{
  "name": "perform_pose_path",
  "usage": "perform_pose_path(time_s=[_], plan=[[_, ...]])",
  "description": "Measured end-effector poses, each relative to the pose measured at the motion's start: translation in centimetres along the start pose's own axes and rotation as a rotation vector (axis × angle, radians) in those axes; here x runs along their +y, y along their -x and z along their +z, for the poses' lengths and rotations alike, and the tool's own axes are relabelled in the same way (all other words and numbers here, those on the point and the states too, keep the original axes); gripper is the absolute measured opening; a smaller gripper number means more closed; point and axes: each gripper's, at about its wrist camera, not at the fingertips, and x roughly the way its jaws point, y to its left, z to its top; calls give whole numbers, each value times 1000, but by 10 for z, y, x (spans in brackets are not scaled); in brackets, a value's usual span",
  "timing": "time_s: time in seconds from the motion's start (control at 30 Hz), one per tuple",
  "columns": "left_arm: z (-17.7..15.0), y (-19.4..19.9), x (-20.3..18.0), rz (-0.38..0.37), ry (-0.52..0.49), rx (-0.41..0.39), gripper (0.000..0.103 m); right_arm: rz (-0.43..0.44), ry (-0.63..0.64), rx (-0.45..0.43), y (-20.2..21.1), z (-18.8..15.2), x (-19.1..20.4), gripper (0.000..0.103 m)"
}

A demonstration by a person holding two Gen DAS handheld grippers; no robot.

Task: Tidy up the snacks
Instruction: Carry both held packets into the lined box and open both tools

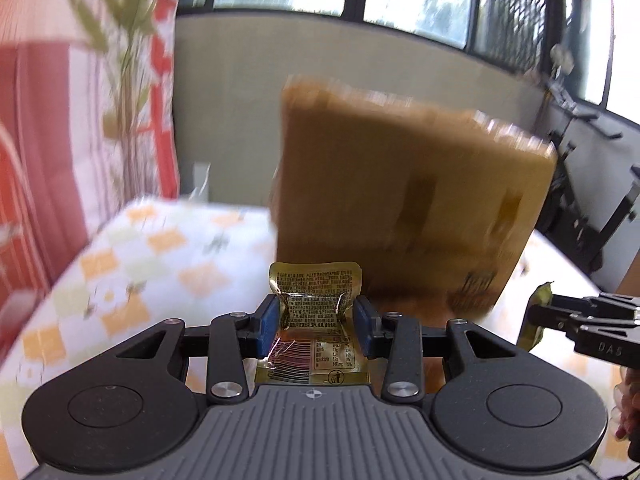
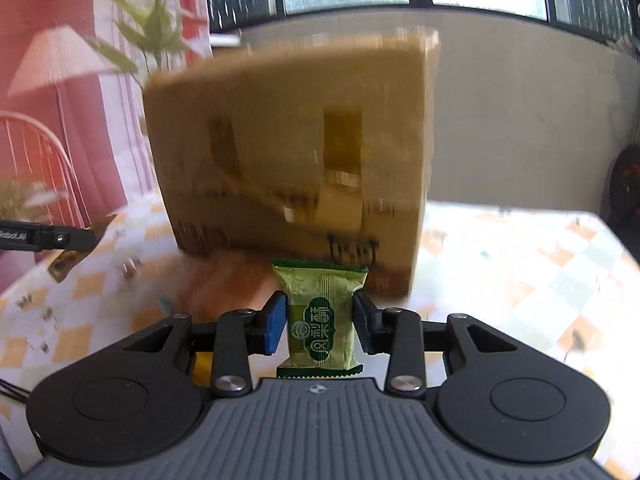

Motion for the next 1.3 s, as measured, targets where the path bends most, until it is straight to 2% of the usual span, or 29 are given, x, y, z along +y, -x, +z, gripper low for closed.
perform_pose_path(time_s=[0.17, 0.37, 0.47, 0.6, 0.8, 0.87, 0.9, 0.97, 1.1, 1.2, 1.3], plan=[[45, 11, -16, -55, -31, -123, 42, 40, 11, -127, 24, 43, 1, 38], [109, 5, -38, -116, -65, -250, 42, 76, 42, -278, 34, 119, -7, 38], [137, -13, -51, -148, -62, -270, 43, 58, 69, -310, 18, 152, -12, 38], [160, -51, -69, -173, -52, -232, 43, 36, 48, -262, -22, 180, -24, 38], [164, -103, -90, -175, -45, -138, 44, -35, 59, -133, -66, 178, -32, 38], [162, -114, -95, -183, -47, -115, 49, -55, 54, -102, -73, 174, -34, 38], [162, -119, -97, -189, -49, -97, 55, -64, 48, -86, -74, 172, -35, 39], [161, -123, -96, -192, -48, -74, 57, -87, 35, -60, -75, 169, -37, 40], [157, -111, -90, -178, -54, -82, 64, -86, 23, -89, -59, 163, -37, 55], [156, -99, -84, -154, -68, -90, 68, -71, 15, -104, -49, 161, -35, 55], [155, -85, -73, -114, -91, -101, 77, -73, 27, -117, -37, 156, -27, 55]])
